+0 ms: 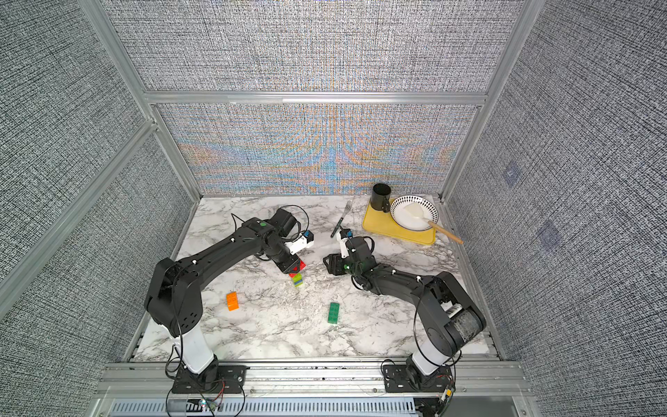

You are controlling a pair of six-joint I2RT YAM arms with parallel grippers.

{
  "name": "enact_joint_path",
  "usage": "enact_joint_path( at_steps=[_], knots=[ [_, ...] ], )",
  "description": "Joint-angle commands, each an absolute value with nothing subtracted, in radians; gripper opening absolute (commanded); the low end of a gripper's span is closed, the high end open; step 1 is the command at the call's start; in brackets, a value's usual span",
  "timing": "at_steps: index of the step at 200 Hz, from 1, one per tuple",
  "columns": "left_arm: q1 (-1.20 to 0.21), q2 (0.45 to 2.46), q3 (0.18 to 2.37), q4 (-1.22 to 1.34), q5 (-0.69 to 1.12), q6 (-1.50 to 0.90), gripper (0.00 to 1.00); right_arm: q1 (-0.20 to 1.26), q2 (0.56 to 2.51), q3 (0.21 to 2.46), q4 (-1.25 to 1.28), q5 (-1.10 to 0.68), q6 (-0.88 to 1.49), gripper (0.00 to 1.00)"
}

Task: Assemble an ice cream with lego
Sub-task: Assemble the lego brick with the lego brick.

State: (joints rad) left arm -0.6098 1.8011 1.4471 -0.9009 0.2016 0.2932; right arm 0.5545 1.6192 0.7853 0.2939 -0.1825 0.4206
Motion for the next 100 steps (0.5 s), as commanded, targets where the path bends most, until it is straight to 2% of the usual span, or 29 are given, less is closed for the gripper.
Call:
enact_joint_path(
  at_steps=[1,100],
  knots=[
    [-0.615,1.795,1.436,-0.925,0.149,0.328,0.02,0.555,1.629,0.793,0.285,-0.201,0.422,0.65],
    [-0.653,1.866,1.465,-0.955,0.105,0.342,0.02,0.555,1.661,0.836,0.275,-0.226,0.422,0.65]
  ],
)
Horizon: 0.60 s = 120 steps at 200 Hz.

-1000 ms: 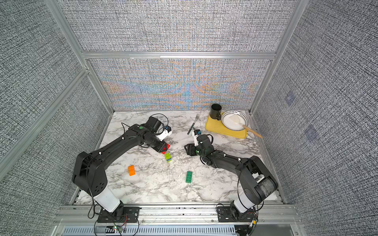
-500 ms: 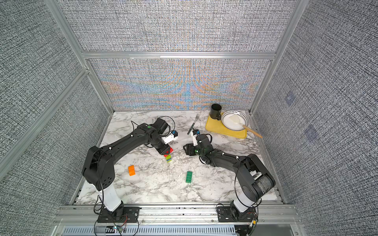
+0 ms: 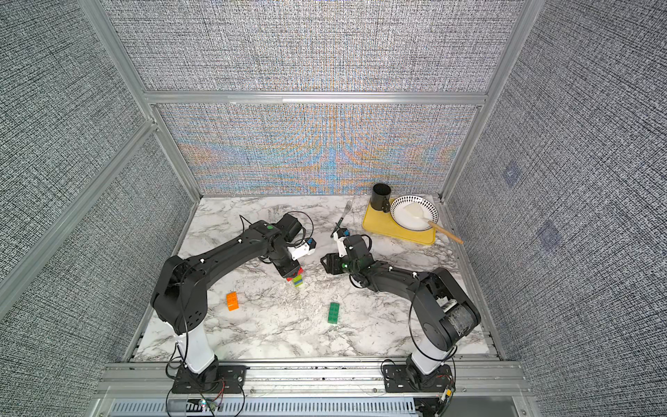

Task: Assemble an ice cream with lego
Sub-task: Assemble the lego brick with the lego brick.

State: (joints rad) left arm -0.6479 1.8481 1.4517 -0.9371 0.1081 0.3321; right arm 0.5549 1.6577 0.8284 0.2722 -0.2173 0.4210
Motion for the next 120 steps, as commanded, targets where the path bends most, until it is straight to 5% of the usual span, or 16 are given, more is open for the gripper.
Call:
enact_joint_path(
  at_steps=[1,120],
  knots=[
    [-0.653,1.866,1.466,-0.955,0.106,0.342,0.02,0.555,1.661,0.836,0.275,-0.226,0.422,0.65],
    [-0.676,1.945,1.498,-1.002,0.063,0.337,0.02,0.549,1.694,0.853,0.283,-0.329,0.433,0.65]
  ],
)
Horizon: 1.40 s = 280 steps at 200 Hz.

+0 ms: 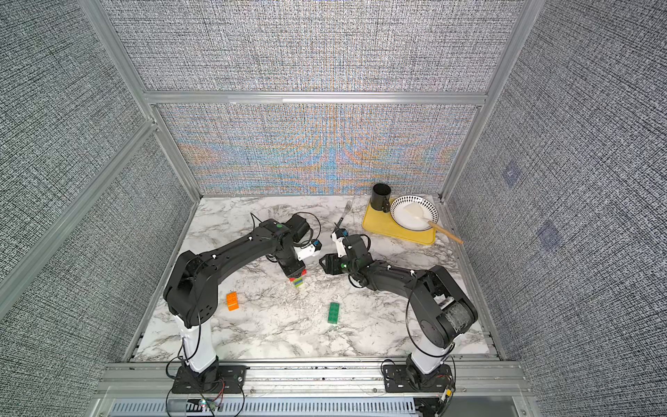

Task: Assemble an ice cream with lego
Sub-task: Assemble the lego brick with the lego brick.

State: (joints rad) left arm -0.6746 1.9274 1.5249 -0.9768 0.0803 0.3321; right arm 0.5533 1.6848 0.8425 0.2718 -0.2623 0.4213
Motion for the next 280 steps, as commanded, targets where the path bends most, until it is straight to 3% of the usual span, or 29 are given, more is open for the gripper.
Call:
enact_joint_path(
  at_steps=[1,104,180,280],
  knots=[
    [-0.676,1.944,1.498,-1.002,0.062,0.338,0.02,0.549,1.695,0.853,0.284,-0.332,0.434,0.65],
    [-0.676,1.883,1.482,-0.971,0.083,0.331,0.02,0.514,1.817,0.869,0.470,-0.803,0.595,0.66],
    [-0.676,1.852,1.480,-0.957,0.096,0.333,0.02,0.521,1.886,0.912,0.517,-0.911,0.686,0.65],
    [-0.676,1.936,1.504,-0.977,0.038,0.279,0.02,0.526,1.980,1.036,0.415,-0.902,0.682,0.57]
  ],
)
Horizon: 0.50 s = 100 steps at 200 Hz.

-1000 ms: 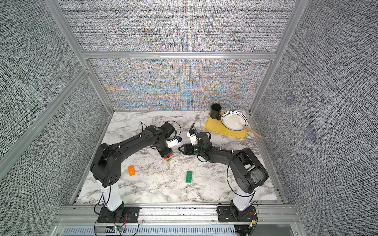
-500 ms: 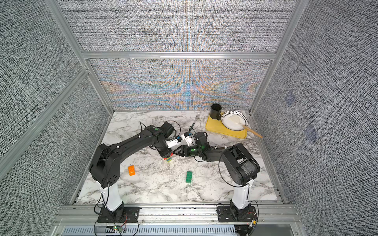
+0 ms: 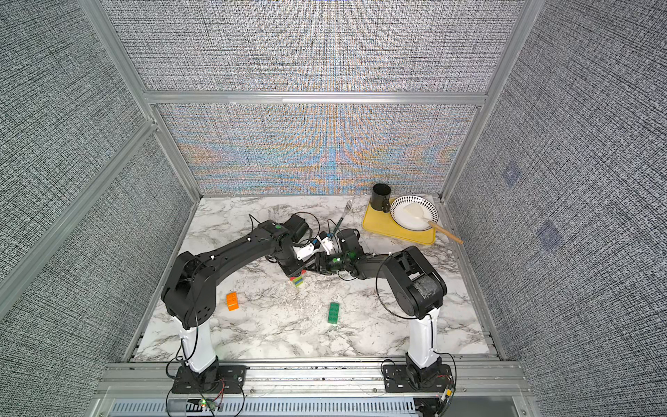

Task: Assemble an ice cream with lego
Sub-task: Assemble the lego brick with the lego brick.

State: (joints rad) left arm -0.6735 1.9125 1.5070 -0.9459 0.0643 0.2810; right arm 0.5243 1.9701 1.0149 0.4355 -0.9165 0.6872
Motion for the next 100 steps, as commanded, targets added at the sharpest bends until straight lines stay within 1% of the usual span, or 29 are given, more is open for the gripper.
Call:
enact_joint_path(
  at_steps=[1,66,100],
  knots=[
    [-0.676,1.937,1.504,-0.978,0.036,0.277,0.02,0.526,1.980,1.038,0.413,-0.901,0.680,0.57],
    [-0.679,1.947,1.496,-0.994,0.077,0.251,0.02,0.529,1.992,1.046,0.402,-0.905,0.662,0.56],
    [-0.686,1.944,1.492,-1.008,0.079,0.239,0.02,0.538,2.004,1.049,0.418,-0.931,0.668,0.51]
  ],
)
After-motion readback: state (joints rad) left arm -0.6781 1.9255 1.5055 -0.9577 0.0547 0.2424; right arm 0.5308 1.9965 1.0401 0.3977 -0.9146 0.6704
